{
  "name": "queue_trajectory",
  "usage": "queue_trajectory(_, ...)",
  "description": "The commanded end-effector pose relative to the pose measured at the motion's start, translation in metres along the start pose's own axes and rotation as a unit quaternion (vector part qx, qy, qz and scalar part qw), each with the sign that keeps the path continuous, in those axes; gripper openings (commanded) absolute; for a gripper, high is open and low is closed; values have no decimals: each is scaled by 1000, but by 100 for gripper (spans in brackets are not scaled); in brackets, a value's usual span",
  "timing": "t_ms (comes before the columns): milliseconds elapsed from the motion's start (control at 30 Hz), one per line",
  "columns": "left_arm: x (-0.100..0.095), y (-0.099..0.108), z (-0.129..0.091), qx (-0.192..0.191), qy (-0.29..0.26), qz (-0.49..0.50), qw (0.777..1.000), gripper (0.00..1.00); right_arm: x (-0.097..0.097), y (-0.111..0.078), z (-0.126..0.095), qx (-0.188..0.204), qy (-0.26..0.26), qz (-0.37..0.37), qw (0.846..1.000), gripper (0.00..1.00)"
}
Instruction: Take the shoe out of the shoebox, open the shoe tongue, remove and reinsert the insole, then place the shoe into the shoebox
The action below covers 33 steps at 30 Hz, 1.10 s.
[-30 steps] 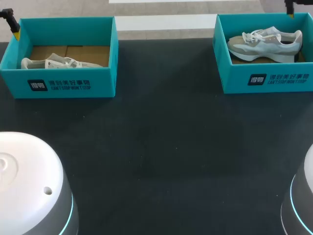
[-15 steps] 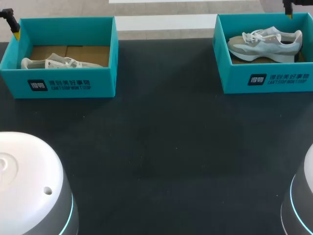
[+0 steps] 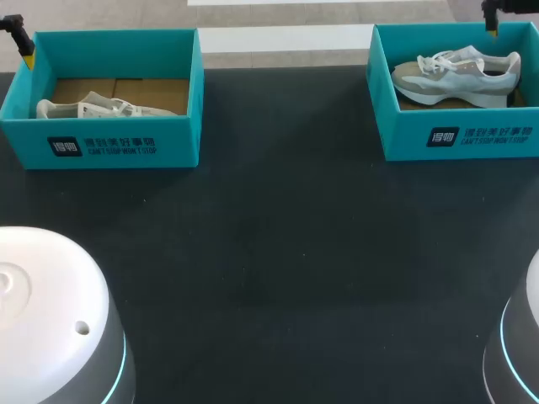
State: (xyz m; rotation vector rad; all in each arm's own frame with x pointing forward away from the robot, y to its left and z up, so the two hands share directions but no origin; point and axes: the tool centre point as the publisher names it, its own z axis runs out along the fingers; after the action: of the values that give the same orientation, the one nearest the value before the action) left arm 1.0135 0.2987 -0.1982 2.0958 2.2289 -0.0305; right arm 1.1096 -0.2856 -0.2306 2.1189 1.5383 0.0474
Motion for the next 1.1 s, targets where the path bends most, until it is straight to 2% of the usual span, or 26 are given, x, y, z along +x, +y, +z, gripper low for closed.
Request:
queue_trajectory(33,0,-1,0,-1,1,0,1000,100,4,-8,15,7,14,-17,1000,100)
queue_trajectory(167,0,-1,0,-1,1,0,1000,100,9,-15,31,26,36,-28,999,100)
queue_trajectory(233,0,-1,0,-1,1,0,1000,100,10,-17,37,51,56,-38,996,100)
queue_trajectory(367,0,-1,0,-1,1,0,1000,100,13,-16,52,55,54,-60,995,100)
queue_trajectory(667,0,-1,0,-1,1,0,1000,100,18,2,75,62,44,-74,994,100)
queue_trajectory(933,0,-1,0,-1,1,0,1000,100,12,12,93,85,57,-64,993,100)
queue_trajectory(1000,0,-1,0,-1,1,0,1000,100,10,13,99,90,53,-65,992,95)
queue_trajectory(1033,0,-1,0,-1,1,0,1000,100,9,13,101,94,53,-64,992,83)
queue_trajectory(1100,0,-1,0,-1,1,0,1000,100,10,12,104,99,58,-62,991,73)
